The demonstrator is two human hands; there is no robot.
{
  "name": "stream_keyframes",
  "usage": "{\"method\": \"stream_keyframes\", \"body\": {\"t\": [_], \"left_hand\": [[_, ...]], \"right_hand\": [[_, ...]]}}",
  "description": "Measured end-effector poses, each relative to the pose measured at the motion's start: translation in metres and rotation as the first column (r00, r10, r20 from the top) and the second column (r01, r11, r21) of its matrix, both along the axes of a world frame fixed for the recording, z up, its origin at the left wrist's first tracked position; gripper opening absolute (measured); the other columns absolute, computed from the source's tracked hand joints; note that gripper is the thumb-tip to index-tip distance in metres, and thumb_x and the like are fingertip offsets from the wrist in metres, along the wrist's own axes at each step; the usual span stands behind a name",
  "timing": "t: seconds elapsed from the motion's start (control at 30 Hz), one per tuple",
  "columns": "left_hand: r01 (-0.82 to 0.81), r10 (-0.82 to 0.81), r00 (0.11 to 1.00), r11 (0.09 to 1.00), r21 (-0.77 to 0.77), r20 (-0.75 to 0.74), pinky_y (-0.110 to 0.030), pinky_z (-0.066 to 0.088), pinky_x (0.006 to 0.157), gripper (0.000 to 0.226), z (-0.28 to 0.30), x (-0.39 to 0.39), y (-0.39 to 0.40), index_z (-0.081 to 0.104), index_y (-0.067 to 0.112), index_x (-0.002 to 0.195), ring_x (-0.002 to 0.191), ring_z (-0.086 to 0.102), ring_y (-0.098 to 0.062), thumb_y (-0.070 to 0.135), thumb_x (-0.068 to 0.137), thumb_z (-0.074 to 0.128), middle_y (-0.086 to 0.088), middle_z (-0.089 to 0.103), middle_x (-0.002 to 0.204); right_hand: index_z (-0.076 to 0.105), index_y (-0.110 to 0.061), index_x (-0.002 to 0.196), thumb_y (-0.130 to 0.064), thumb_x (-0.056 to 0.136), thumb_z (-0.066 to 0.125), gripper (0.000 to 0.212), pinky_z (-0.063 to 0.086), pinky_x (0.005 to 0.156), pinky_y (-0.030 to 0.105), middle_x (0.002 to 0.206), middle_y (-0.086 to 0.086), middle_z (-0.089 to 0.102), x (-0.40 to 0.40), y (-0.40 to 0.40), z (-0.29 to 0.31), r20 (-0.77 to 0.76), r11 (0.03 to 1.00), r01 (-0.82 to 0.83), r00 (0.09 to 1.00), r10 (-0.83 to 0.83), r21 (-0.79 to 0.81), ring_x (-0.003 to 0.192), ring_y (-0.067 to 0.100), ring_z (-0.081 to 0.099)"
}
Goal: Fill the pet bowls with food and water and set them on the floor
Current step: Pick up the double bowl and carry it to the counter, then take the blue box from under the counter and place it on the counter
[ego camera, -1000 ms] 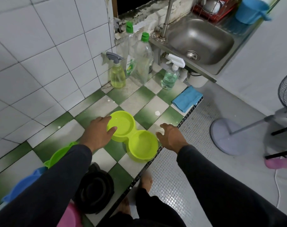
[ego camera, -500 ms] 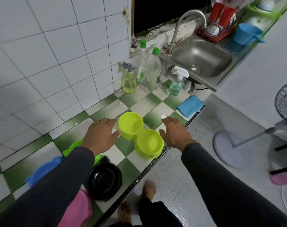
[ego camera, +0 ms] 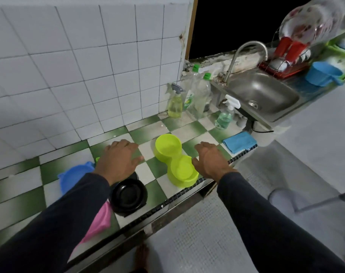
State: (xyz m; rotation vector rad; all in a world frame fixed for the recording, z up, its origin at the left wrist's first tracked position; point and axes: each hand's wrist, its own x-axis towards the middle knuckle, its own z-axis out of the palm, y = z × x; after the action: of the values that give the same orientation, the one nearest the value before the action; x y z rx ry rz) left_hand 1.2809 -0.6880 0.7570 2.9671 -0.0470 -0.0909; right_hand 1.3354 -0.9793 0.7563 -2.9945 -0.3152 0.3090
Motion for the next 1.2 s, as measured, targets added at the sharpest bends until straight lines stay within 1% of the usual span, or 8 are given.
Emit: {"method": "stream_keyframes", "body": {"t": [0.2, 0.33, 0.43, 0.53, 0.63, 0.93, 1.07, 1.2], "left_hand": [[-0.159, 0.161, 0.985, 0.986, -0.04, 0.055, -0.05, 0.05, 0.098, 0.049, 0.009, -0.078, -0.017, 0.063, 0.016, 0.138, 0.117, 0.059, -0.041, 0.045, 0.098, 0.062, -0.015, 0.063, 0.132], [-0.251, 0.252, 0.967, 0.967, -0.044, 0.042, -0.048, 0.052, 0.09, 0.047, 0.01, -0.142, -0.027, 0.061, 0.02, 0.138, 0.115, 0.06, -0.035, 0.046, 0.099, 0.06, -0.008, 0.063, 0.131], [-0.295, 0.296, 0.955, 0.955, -0.035, 0.01, -0.045, 0.054, 0.084, 0.041, 0.008, -0.187, -0.026, 0.063, 0.021, 0.133, 0.106, 0.063, -0.035, 0.043, 0.098, 0.059, -0.009, 0.065, 0.122], [-0.316, 0.317, 0.948, 0.948, -0.018, 0.018, -0.043, 0.054, 0.088, 0.037, 0.005, -0.226, -0.019, 0.065, 0.019, 0.13, 0.107, 0.066, -0.033, 0.037, 0.098, 0.061, -0.01, 0.068, 0.127], [-0.386, 0.386, 0.922, 0.922, -0.023, -0.028, -0.04, 0.054, 0.089, 0.044, 0.0, -0.262, -0.008, 0.06, 0.021, 0.138, 0.112, 0.064, -0.027, 0.043, 0.1, 0.057, -0.006, 0.063, 0.137], [-0.497, 0.489, 0.865, 0.866, -0.059, -0.112, -0.044, 0.054, 0.088, 0.041, -0.023, -0.369, 0.031, 0.06, 0.022, 0.136, 0.107, 0.06, -0.026, 0.044, 0.102, 0.053, -0.004, 0.062, 0.119], [-0.502, 0.493, 0.861, 0.863, -0.051, -0.125, -0.043, 0.054, 0.089, 0.04, -0.034, -0.42, 0.052, 0.061, 0.02, 0.136, 0.108, 0.06, -0.027, 0.04, 0.102, 0.055, -0.006, 0.064, 0.12], [-0.506, 0.495, 0.854, 0.861, -0.041, -0.159, -0.041, 0.054, 0.086, 0.029, -0.048, -0.465, 0.071, 0.064, 0.023, 0.123, 0.108, 0.059, -0.025, 0.04, 0.101, 0.055, -0.002, 0.062, 0.116]], "right_hand": [[0.053, -0.014, 0.136, -0.038, 0.095, 0.054, 0.048, 0.043, 0.103, 0.043, 0.136, 0.014, 0.054, -0.039, -0.003, 0.006, 0.018, 0.99, -0.142, 0.99, 0.142, 0.001, 0.124, 0.035, 0.049], [0.053, -0.014, 0.135, -0.037, 0.094, 0.055, 0.046, 0.047, 0.097, 0.044, 0.129, 0.014, 0.058, -0.075, 0.001, 0.003, 0.009, 0.973, -0.231, 0.973, 0.231, 0.012, 0.119, 0.037, 0.052], [0.053, -0.014, 0.132, -0.036, 0.095, 0.054, 0.043, 0.047, 0.094, 0.045, 0.126, 0.014, 0.057, -0.104, 0.009, -0.001, -0.027, 0.962, -0.274, 0.961, 0.274, 0.025, 0.117, 0.038, 0.052], [0.053, -0.014, 0.134, -0.035, 0.096, 0.054, 0.043, 0.047, 0.094, 0.043, 0.126, 0.015, 0.057, -0.128, 0.022, -0.005, -0.04, 0.95, -0.31, 0.949, 0.311, 0.043, 0.117, 0.038, 0.052], [0.054, -0.013, 0.134, -0.032, 0.094, 0.056, 0.044, 0.048, 0.095, 0.043, 0.127, 0.017, 0.058, -0.152, 0.037, -0.009, -0.066, 0.94, -0.335, 0.938, 0.339, 0.07, 0.118, 0.038, 0.053], [0.061, -0.013, 0.127, -0.032, 0.091, 0.058, 0.041, 0.051, 0.094, 0.041, 0.12, 0.016, 0.061, -0.235, 0.093, -0.024, -0.118, 0.915, -0.388, 0.909, 0.4, 0.113, 0.113, 0.038, 0.059], [0.061, -0.014, 0.125, -0.032, 0.09, 0.056, 0.039, 0.052, 0.093, 0.045, 0.119, 0.015, 0.061, -0.281, 0.117, -0.034, -0.124, 0.905, -0.409, 0.898, 0.422, 0.118, 0.111, 0.037, 0.06], [0.065, -0.016, 0.108, -0.029, 0.09, 0.057, 0.024, 0.055, 0.084, 0.04, 0.106, 0.012, 0.068, -0.328, 0.138, -0.047, -0.15, 0.895, -0.426, 0.884, 0.443, 0.129, 0.1, 0.035, 0.065]]}}
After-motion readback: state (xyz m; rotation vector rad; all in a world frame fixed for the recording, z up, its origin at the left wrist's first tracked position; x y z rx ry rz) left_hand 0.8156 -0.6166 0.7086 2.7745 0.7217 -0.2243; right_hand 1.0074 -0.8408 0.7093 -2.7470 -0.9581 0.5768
